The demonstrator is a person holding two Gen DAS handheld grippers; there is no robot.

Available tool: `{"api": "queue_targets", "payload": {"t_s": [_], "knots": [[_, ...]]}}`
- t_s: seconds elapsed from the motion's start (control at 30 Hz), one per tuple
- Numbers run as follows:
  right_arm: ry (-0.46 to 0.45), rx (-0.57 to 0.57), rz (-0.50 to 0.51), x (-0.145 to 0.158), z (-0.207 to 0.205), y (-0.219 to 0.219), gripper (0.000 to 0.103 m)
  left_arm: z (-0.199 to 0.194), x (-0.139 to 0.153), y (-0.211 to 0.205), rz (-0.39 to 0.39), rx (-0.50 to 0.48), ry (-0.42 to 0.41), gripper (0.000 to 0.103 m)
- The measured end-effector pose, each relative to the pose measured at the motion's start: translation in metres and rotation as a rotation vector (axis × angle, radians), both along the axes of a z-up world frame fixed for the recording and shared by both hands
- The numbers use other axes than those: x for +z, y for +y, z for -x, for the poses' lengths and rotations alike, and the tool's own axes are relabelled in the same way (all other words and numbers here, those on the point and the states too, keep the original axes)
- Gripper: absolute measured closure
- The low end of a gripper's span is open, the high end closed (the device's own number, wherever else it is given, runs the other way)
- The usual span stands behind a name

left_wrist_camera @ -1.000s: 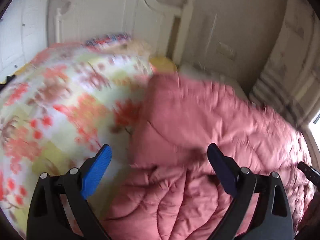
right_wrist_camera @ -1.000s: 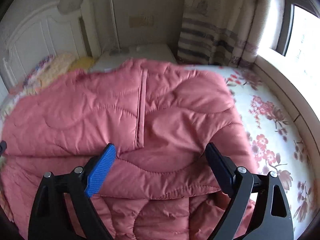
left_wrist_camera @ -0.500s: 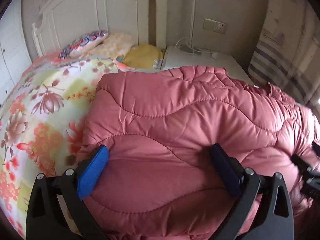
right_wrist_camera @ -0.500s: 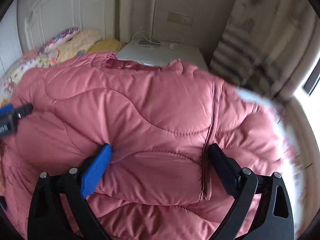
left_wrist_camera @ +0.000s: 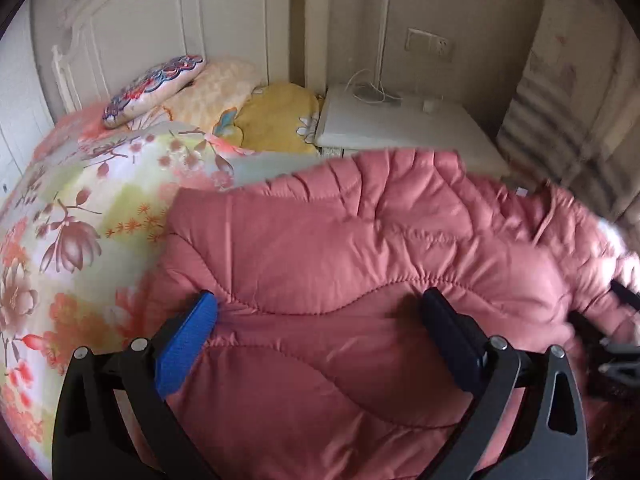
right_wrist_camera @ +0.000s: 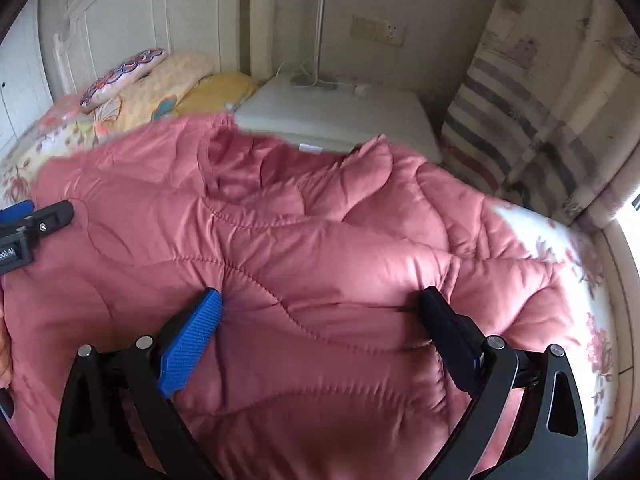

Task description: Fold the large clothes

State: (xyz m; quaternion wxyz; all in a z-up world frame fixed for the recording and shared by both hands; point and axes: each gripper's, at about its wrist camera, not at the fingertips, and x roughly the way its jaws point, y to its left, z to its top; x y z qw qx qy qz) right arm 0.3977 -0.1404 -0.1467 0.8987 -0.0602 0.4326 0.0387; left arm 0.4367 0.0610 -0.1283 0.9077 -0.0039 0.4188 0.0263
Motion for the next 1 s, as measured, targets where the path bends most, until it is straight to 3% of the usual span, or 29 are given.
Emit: {"api": "queue_targets", "payload": {"t_s": [0.07,0.17,0.3,0.37,0.43,0.57,0.67,0.77,0.9,1.0], "knots": [[-0.005,-0.004,-0.021,0.000,0.005,-0.004,0.007,0.005,-0.002,-0.005,-0.036,-0.017,-0.022,0.002],[-0.028,0.001,-0.060,0.012,0.015,-0.017,0.007,0.015,0.009,-0.004,-0.018,-0.026,-0.053,0.002],[-0.125,-0.164,-0.027,0.029,0.020,-0.065,0.007,0.027,0.019,-0.009,-0.036,-0.057,-0.085,0.002],[-0.073,-0.296,-0.025,0.020,0.010,-0.099,0.007,0.025,0.010,-0.014,-0.058,-0.077,-0.061,0.002],[0.029,-0.343,-0.068,-0.003,-0.001,-0.124,0.005,0.023,-0.003,-0.019,-0.076,-0.077,-0.046,0.002],[0.040,-0.306,-0.048,-0.003,0.005,-0.121,0.005,0.022,-0.008,-0.020,-0.089,-0.075,-0.048,0.002],[-0.089,-0.340,-0.009,0.034,0.029,-0.109,0.006,0.023,-0.006,-0.021,-0.095,-0.074,-0.052,0.002],[-0.174,-0.211,-0.065,0.056,0.049,-0.073,0.005,0.023,-0.006,-0.023,-0.110,-0.073,-0.053,0.002],[-0.134,-0.055,0.004,0.038,0.052,-0.020,0.005,0.023,-0.007,-0.022,-0.104,-0.074,-0.054,0.002],[-0.060,-0.050,0.045,0.009,0.047,-0.007,0.005,0.022,-0.007,-0.020,-0.095,-0.075,-0.053,0.002]]}}
